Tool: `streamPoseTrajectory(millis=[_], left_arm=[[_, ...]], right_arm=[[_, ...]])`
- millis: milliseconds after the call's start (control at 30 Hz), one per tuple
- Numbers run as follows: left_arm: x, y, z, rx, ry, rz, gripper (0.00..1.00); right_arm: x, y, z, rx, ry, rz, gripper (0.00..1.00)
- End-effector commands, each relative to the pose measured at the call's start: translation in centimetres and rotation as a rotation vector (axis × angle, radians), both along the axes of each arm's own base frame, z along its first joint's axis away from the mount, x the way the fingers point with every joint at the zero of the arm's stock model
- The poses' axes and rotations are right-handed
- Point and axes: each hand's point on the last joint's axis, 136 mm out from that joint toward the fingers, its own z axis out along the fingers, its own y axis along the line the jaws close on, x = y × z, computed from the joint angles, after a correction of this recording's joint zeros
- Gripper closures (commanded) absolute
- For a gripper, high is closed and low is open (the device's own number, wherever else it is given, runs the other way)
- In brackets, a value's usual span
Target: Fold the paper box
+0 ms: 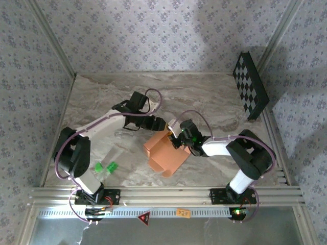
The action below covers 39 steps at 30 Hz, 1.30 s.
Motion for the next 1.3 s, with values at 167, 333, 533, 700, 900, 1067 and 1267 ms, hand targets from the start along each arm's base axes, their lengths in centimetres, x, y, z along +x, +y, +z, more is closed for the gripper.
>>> streamPoseTrajectory(millis=[167,333,533,700,900,1067,1267], left_arm=[[0.2,0.0,-1.3,0.051,0.015,0.025,0.39],[0.2,0.4,-2.5,0.095,0.026,0.034,0.44],[0.1,0.6,-3.4,0.109,0.039,0.04,0.52],[-0.1,0.7,-3.9,0.114,0.047,0.042,0.55],[-0.2,0.8,-4.2,0.118,0.055,0.045,0.56],[-0.4,0.9,-4.4,0.125,0.058,0.046,0.57],[-0.4,0.8,-4.4,0.127,0.059,0.042,0.57]], right_arm=[[-0.7,0.0,0.4,0.032,-0.024,0.036,0.89],[-1.0,0.0,0.9,0.053,-0.03,0.045,0.86],[-1.9,0.4,1.0,0.089,-0.02,0.084,0.81],[-2.6,0.5,0.8,0.099,-0.011,0.11,0.78],[-3.7,0.7,1.2,0.132,-0.016,0.151,0.74],[-3.8,-0.2,1.2,0.112,-0.034,0.139,0.73],[-4.0,-1.2,1.5,0.103,-0.054,0.15,0.73]])
